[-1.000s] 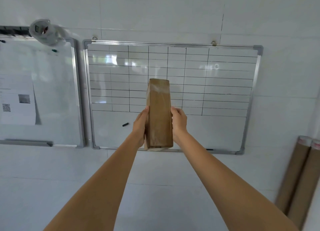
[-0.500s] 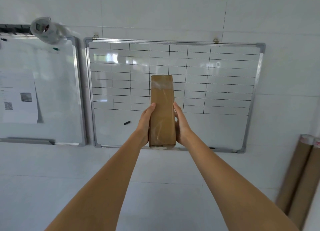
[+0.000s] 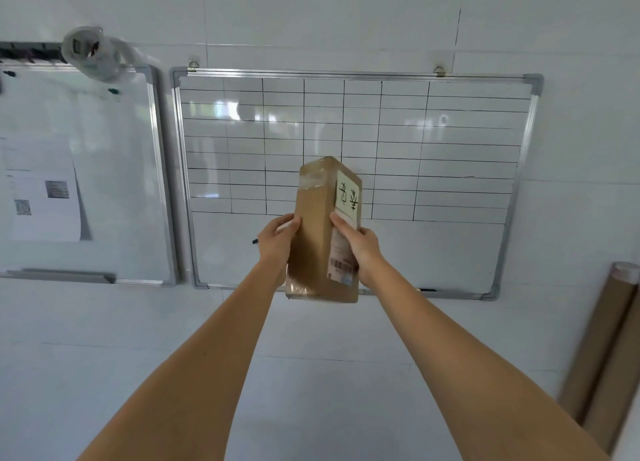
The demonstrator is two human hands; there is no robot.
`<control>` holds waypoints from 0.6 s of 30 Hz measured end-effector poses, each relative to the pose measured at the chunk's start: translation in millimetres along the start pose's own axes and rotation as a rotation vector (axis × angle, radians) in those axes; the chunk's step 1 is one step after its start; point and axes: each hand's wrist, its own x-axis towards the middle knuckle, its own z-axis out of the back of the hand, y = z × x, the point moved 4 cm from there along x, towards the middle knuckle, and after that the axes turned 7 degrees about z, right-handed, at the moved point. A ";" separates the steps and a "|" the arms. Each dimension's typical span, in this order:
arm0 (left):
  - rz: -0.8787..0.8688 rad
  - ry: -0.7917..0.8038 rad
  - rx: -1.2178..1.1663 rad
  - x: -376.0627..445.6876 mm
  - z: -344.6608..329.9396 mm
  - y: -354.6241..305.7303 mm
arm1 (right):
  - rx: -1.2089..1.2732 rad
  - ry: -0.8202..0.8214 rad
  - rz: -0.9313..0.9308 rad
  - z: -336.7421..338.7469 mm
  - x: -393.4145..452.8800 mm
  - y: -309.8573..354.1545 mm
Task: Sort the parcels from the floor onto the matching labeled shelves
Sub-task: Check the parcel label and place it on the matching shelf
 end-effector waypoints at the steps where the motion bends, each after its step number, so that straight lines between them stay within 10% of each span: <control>1: 0.005 -0.036 -0.003 1.6 2.2 2.4 | -0.034 -0.040 0.035 -1.1 -1.5 1.7; 13: 0.050 0.021 -0.096 7.6 -8.0 6.3 | -0.222 -0.195 0.383 -5.9 10.0 7.4; 18: 0.092 0.111 -0.001 15.6 -1.0 3.5 | 0.127 -0.149 0.139 11.3 16.7 -0.4</control>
